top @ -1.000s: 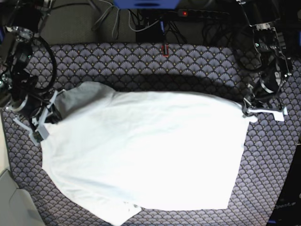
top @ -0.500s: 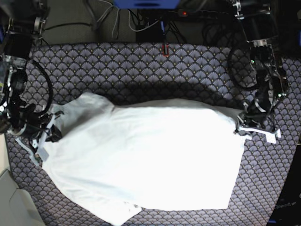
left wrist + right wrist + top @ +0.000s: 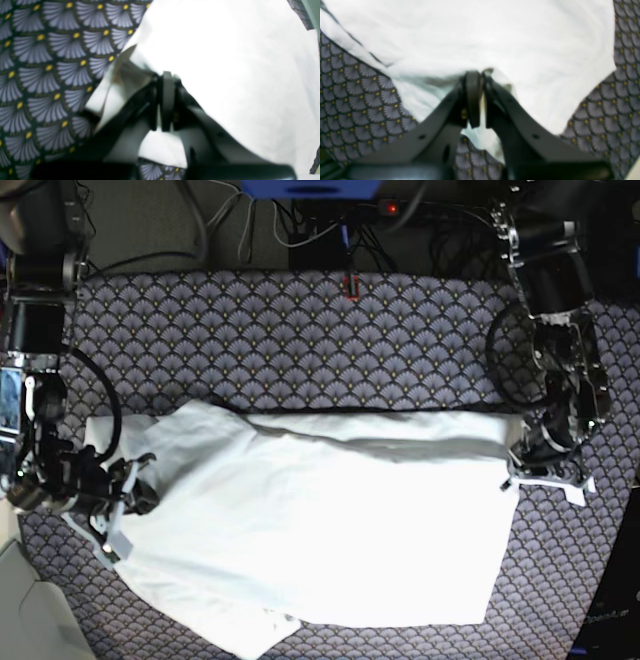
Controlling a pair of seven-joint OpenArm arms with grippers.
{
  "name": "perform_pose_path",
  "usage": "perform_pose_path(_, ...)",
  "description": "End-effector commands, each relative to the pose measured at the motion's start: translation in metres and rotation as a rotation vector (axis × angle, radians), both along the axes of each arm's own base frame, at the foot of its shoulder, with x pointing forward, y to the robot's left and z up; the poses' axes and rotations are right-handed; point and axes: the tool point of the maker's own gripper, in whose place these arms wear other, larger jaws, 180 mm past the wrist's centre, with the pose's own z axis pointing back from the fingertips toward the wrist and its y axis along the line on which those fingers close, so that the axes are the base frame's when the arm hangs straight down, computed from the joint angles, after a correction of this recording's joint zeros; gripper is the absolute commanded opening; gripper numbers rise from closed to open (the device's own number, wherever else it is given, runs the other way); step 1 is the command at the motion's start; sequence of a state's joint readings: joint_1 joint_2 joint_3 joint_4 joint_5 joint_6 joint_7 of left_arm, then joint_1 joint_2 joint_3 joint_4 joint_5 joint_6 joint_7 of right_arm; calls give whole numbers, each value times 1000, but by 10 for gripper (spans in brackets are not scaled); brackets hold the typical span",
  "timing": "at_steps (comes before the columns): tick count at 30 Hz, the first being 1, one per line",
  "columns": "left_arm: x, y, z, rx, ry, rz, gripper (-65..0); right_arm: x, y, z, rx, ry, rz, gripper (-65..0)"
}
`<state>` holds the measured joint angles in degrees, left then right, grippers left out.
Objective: Fold the T-shirt properly
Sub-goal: 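Lift the shoulder edge with both grippers and fold it toward the hem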
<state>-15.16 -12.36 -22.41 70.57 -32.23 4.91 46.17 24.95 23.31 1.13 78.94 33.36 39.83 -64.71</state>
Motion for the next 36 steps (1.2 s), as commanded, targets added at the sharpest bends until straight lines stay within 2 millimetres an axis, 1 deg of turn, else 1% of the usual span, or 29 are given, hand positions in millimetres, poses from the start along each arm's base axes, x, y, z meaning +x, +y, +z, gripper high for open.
perform_pose_path(1, 19, 9, 26, 24, -74, 15, -646, 15, -1, 22, 19, -68, 2, -628)
perform_pose_path(5, 33, 12, 32, 49, -70, 20, -646, 31, 0, 20, 60, -62, -10, -628)
perform_pose_path(7, 40, 14, 36, 61, -72, 22, -646, 38, -7, 20, 70, -58, -25, -628)
perform_pose_path(9, 49, 13, 43, 66, -81, 20, -646, 47, -8, 21, 84, -63, -30, -628)
perform_pose_path(12, 63, 3, 45, 97, -77, -21, -646, 59, -9, 22, 108, -64, -40, -628)
perform_pose_path(14, 72, -3, 46, 125, -104, -31, -646, 65, -14, 21, 105, -59, -47, -628)
perform_pose_path(16, 81, -10, 51, 158, -133, -49, -646, 69, -13, 19, 106, -54, -45, -628)
perform_pose_path(19, 88, -15, 44, 175, -129, -60, -646, 77, -15, 18, 123, -56, -57, -628)
perform_pose_path(25, 98, -10, 36, 179, -118, -35, -646, 94, -26, 26, 137, -69, -89, -628)
perform_pose_path(28, 106, -6, 41, 178, -131, -18, -646, 101, -28, 27, 94, -86, -81, -628)
perform_pose_path(29, 107, -4, 42, 180, -131, -13, -646, 102, -31, 27, 77, -88, -82, -628)
perform_pose_path(31, 108, 3, 44, 187, -128, -4, -646, 104, -27, 23, 41, -89, -71, -628)
perform_pose_path(34, 113, 5, 48, 189, -139, 4, -646, 105, -34, 21, -14, -91, -79, -628)
perform_pose_path(36, 113, 7, 47, 194, -141, 12, -646, 108, -33, 22, -20, -111, -82, -628)
